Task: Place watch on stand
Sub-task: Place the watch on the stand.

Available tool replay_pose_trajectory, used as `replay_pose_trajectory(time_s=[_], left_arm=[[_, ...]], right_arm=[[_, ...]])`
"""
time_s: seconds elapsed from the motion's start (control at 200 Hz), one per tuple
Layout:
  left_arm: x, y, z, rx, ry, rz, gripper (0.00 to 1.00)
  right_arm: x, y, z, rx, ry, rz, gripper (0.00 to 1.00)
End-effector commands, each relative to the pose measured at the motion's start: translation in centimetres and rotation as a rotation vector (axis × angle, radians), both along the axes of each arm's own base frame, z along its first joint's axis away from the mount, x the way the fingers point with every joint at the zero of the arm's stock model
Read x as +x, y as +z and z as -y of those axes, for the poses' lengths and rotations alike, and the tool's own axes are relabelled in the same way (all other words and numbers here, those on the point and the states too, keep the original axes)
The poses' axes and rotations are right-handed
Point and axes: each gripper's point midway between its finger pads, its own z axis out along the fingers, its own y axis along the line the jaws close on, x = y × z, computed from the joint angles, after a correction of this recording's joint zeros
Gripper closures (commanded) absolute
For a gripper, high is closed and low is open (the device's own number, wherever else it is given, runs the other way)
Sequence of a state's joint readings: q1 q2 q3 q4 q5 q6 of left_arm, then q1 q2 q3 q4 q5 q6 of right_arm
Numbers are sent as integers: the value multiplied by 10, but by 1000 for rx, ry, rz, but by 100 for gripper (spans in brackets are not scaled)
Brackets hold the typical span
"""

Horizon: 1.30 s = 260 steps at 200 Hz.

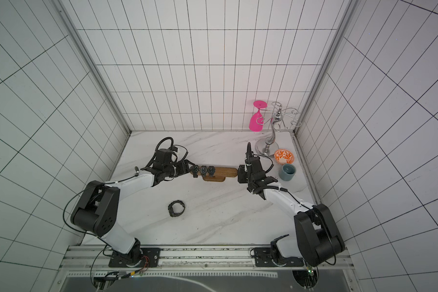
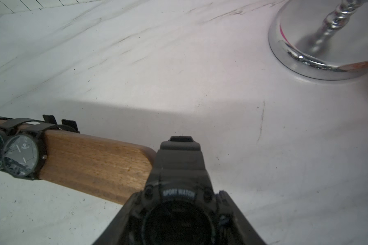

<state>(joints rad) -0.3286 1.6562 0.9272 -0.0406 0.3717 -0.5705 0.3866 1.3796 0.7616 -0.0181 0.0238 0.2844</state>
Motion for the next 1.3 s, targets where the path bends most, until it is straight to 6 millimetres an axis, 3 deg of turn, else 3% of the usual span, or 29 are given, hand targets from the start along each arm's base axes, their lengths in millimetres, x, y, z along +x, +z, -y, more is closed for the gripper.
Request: replay_pose_trajectory(time_s=[0.0,0.775,1.294], left_arm=[[9,9,12,-22,-36,37,31],[3,5,33,-2,-96,33,39],[1,7,38,3,-108,40,39]], right_arm=[[26,46,-18,70,35,87,70],[32,38,-46,-13,86,48,70],[30,33,-85,-42,160,40,66]])
